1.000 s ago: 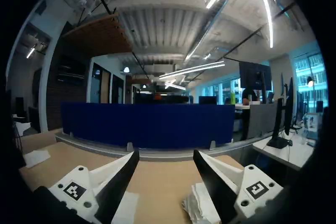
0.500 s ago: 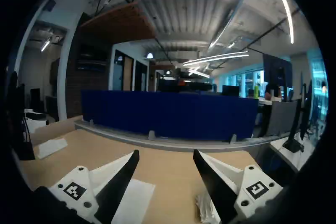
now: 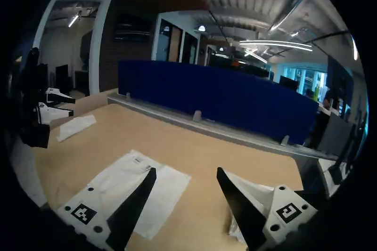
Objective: Fold towel
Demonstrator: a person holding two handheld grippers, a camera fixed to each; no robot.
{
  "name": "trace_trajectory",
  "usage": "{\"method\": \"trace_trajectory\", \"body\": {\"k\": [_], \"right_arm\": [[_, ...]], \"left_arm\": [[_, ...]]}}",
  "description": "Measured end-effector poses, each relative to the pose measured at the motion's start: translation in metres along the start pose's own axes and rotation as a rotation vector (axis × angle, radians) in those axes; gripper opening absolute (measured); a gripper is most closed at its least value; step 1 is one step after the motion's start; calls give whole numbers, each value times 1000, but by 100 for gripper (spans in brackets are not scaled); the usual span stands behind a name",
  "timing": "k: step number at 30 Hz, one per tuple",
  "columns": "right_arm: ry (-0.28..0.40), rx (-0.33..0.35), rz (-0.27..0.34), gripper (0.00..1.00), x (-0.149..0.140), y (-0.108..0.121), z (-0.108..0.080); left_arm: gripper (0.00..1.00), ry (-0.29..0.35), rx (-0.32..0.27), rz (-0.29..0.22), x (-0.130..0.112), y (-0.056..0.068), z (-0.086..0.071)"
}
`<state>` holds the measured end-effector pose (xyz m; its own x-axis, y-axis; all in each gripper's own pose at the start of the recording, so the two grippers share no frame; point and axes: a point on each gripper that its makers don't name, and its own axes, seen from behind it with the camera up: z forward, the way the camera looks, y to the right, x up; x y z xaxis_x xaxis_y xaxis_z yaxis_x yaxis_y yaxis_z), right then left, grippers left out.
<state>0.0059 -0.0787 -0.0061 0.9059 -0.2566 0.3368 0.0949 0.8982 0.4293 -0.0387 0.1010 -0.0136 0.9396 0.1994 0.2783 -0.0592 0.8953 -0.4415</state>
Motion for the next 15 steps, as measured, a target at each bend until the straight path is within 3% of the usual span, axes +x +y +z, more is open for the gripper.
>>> {"method": "trace_trajectory", "body": {"k": [15], "right_arm": [[-130, 83, -59, 99, -68, -25, 30]], "left_arm": [[96, -155, -105, 21, -73, 31, 25]]}}
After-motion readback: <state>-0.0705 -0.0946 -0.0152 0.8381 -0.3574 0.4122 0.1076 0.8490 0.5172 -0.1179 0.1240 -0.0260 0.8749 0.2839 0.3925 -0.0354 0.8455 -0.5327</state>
